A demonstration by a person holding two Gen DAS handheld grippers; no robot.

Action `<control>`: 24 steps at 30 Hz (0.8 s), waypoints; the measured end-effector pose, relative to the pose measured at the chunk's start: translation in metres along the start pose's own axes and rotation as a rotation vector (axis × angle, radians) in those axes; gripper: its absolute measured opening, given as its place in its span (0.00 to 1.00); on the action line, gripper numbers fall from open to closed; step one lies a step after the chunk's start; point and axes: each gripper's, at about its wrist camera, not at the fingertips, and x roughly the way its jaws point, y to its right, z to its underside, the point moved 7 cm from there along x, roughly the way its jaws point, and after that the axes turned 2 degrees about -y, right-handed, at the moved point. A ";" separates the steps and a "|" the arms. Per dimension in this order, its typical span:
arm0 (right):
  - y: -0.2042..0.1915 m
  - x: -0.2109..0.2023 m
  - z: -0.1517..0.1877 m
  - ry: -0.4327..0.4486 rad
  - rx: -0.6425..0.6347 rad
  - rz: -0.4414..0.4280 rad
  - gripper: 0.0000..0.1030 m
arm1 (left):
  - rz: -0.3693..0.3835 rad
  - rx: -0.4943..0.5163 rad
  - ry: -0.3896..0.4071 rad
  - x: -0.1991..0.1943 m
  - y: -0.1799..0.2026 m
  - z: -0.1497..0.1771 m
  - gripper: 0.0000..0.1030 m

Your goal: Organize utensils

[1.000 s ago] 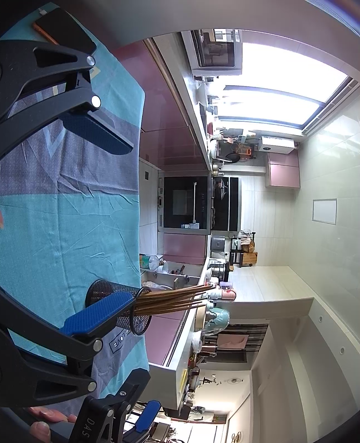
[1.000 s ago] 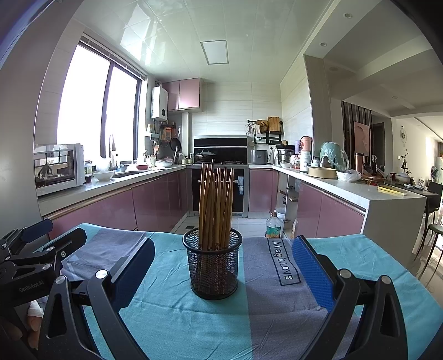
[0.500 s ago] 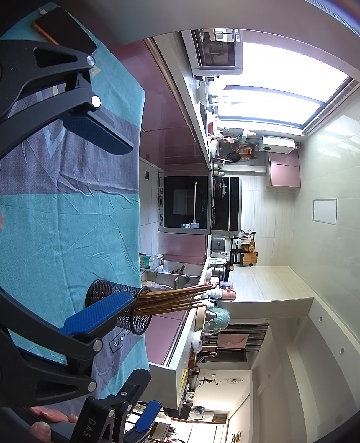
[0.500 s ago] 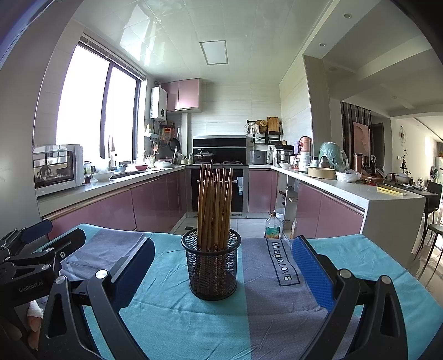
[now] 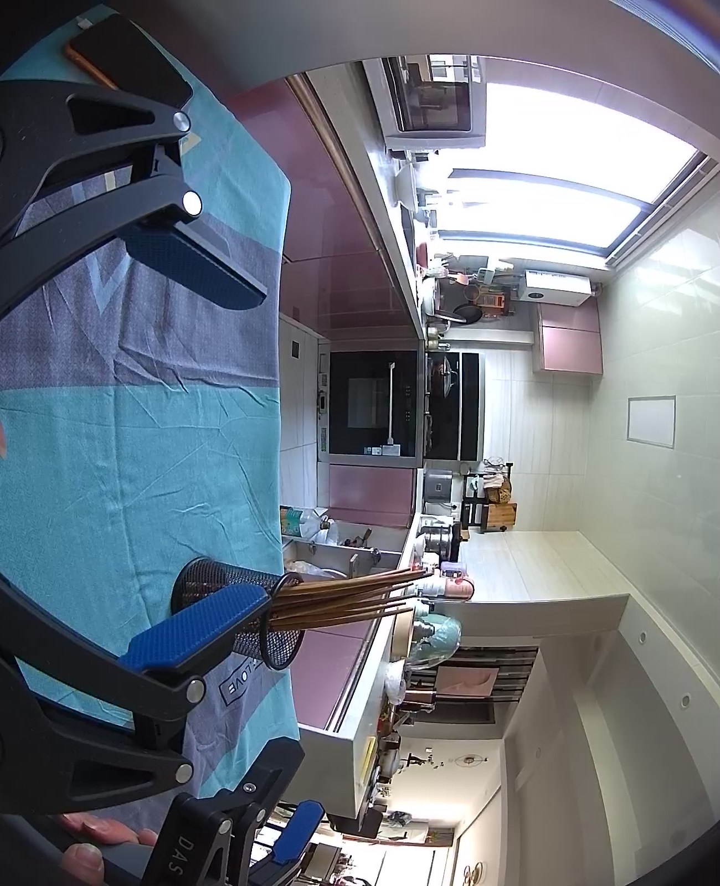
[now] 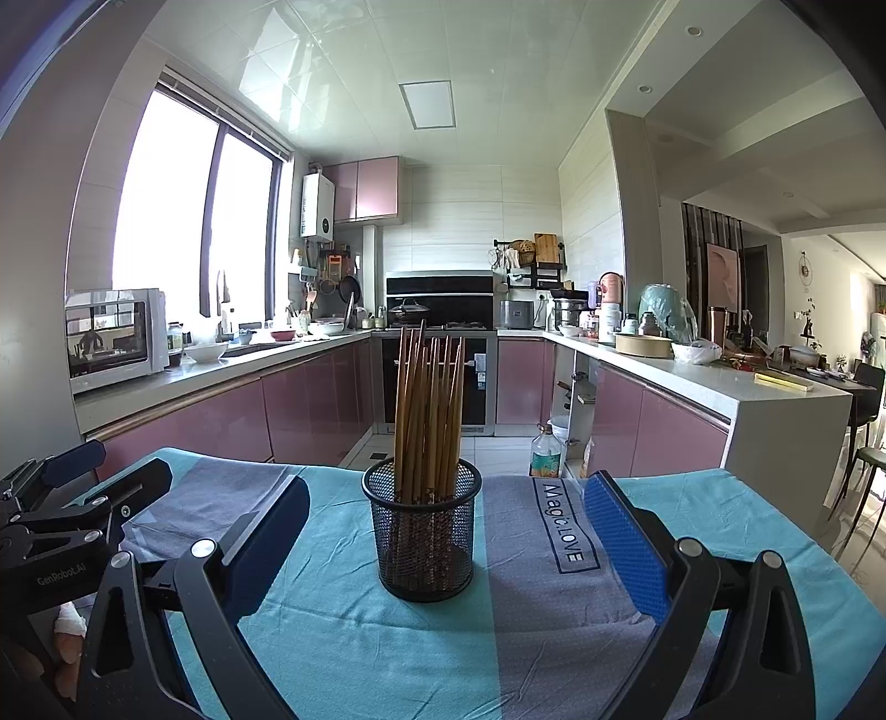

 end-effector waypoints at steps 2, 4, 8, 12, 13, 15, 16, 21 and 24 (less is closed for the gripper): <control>0.000 0.000 0.000 0.002 0.001 0.000 0.93 | 0.001 0.000 0.002 0.000 0.000 0.000 0.95; 0.000 0.000 0.000 0.001 0.001 0.000 0.93 | 0.001 0.001 0.001 0.000 0.000 0.000 0.95; 0.000 0.001 0.000 -0.001 0.002 0.001 0.93 | 0.004 0.000 0.001 -0.001 -0.001 0.001 0.95; 0.000 0.001 -0.001 -0.002 0.002 0.001 0.93 | 0.003 0.001 0.001 -0.001 -0.001 0.001 0.95; 0.000 0.001 0.000 -0.002 0.002 0.000 0.93 | 0.004 0.000 0.000 0.000 -0.001 0.001 0.95; 0.001 0.001 0.000 -0.002 0.002 0.001 0.93 | 0.004 0.000 0.000 0.000 -0.001 0.001 0.95; 0.001 0.002 0.000 -0.003 0.003 0.001 0.93 | 0.005 0.000 0.000 0.000 -0.001 0.001 0.95; 0.002 0.002 0.001 -0.006 0.004 0.002 0.93 | 0.003 0.001 0.001 -0.001 -0.002 0.001 0.95; 0.001 0.003 0.002 -0.010 0.004 0.001 0.93 | -0.001 0.008 0.003 -0.001 -0.002 0.000 0.95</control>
